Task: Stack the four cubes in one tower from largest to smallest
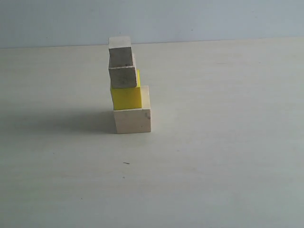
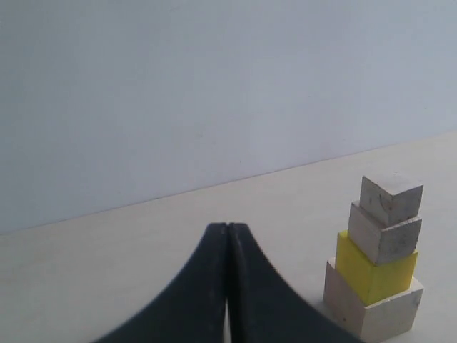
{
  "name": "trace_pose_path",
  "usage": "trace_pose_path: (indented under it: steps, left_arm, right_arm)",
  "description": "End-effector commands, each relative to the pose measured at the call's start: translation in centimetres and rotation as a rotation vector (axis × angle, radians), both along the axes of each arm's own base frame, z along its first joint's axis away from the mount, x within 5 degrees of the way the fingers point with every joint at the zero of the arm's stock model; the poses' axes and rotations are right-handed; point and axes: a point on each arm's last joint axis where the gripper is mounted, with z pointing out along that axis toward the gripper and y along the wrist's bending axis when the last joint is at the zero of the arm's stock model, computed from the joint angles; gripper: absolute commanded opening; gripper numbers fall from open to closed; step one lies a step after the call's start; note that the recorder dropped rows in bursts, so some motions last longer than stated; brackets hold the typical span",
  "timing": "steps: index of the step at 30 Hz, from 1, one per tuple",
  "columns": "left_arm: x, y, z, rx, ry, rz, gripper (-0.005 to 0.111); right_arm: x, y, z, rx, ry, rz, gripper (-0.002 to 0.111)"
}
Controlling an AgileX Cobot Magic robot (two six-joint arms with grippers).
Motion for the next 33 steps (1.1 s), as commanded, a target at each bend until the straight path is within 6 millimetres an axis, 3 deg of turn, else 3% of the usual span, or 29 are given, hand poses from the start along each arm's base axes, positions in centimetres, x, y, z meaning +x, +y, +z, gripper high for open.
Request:
trace_pose_path:
  steps: [1, 19, 22, 26, 30, 33]
  left_arm:
    - [-0.1, 0.1, 0.0, -0.011, -0.018, 0.003, 0.0]
    - [-0.1, 0.1, 0.0, 0.004, -0.022, 0.001, 0.0]
    - [-1.1, 0.5, 0.3, -0.005, -0.048, 0.021, 0.0]
    - [-4.1, 2.1, -0.1, -0.064, -0.05, 0.169, 0.0]
    - [-6.6, 2.8, -2.2, -0.071, -0.06, 0.319, 0.0]
    - [-7.2, 2.9, -4.0, -0.102, -0.076, 0.376, 0.0]
  right_arm:
    - [-0.2, 0.2, -0.5, -0.018, 0.032, 0.021, 0.0]
    - [-0.2, 0.2, -0.5, -0.018, 0.032, 0.021, 0.0]
    - [-0.2, 0.2, -0.5, -0.018, 0.032, 0.021, 0.0]
    - [-0.2, 0.2, -0.5, -0.018, 0.032, 0.021, 0.0]
    - [-0.2, 0.2, -0.5, -0.018, 0.032, 0.021, 0.0]
    - [-0.2, 0.2, -0.5, -0.018, 0.032, 0.021, 0.0]
